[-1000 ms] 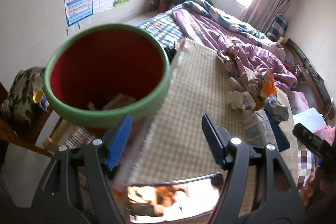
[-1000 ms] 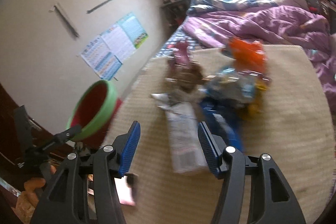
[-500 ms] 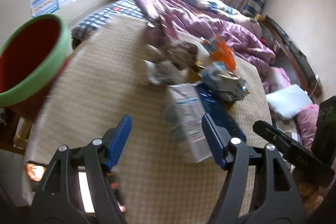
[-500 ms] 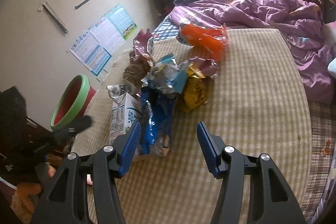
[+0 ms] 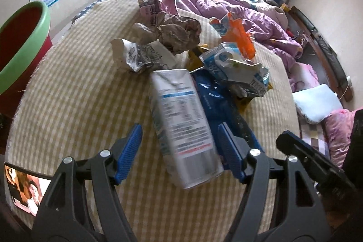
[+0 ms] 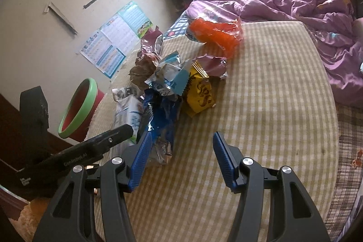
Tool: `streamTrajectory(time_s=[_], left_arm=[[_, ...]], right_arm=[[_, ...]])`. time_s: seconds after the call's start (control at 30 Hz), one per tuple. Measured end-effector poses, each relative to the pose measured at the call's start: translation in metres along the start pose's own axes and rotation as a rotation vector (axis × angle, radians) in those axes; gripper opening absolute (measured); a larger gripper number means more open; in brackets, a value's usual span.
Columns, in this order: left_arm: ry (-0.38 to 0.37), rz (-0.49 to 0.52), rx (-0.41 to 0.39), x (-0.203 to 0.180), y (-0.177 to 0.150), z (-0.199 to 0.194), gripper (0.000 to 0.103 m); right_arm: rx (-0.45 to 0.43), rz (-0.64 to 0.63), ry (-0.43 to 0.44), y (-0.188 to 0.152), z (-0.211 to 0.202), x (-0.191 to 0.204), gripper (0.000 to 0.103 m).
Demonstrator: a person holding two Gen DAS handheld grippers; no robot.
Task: Collect trash
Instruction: 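Grasp the white milk carton with the left tool while the right tool grasps the blue wrapper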
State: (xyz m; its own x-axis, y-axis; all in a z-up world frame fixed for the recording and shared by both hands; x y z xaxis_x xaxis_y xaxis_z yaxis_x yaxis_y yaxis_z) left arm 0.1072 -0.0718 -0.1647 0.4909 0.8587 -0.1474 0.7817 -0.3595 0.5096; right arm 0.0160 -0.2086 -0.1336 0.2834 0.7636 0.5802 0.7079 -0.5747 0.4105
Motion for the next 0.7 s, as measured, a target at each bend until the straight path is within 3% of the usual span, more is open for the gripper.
streamTrajectory(time_s=[0.2, 0.3, 0.53, 0.7], left_arm=[[-0.032, -0.053, 0.033, 0.006, -0.009, 0.008, 0.066], [-0.051, -0.058, 0.027, 0.006, -0.008, 0.003, 0.044], [-0.032, -0.049, -0.009, 0.008, -0.008, -0.013, 0.043], [-0.009, -0.034, 0.024, 0.011, -0.015, -0.004, 0.043]], right_arm=[[0.016, -0.005, 0.018, -0.002, 0.005, 0.009, 0.055], [0.019, -0.013, 0.019, -0.002, 0.006, 0.012, 0.055], [0.042, -0.027, 0.038, 0.002, 0.015, 0.024, 0.056], [0.072, -0.032, 0.047, 0.006, 0.033, 0.034, 0.055]])
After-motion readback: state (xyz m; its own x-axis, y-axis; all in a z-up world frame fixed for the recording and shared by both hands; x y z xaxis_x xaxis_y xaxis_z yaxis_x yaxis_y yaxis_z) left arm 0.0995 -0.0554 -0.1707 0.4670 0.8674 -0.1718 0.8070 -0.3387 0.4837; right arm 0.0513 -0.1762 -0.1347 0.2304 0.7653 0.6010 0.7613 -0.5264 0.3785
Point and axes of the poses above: each gripper's, at about its wrist camera, not at the fingertips, and z roughly the way its jaws point, x to its left, y to its top, the point moved 5 cm from there along z, roughly the way its jaws point, and after that the axes turned 11 degrees about z, right-handed, at the moved point
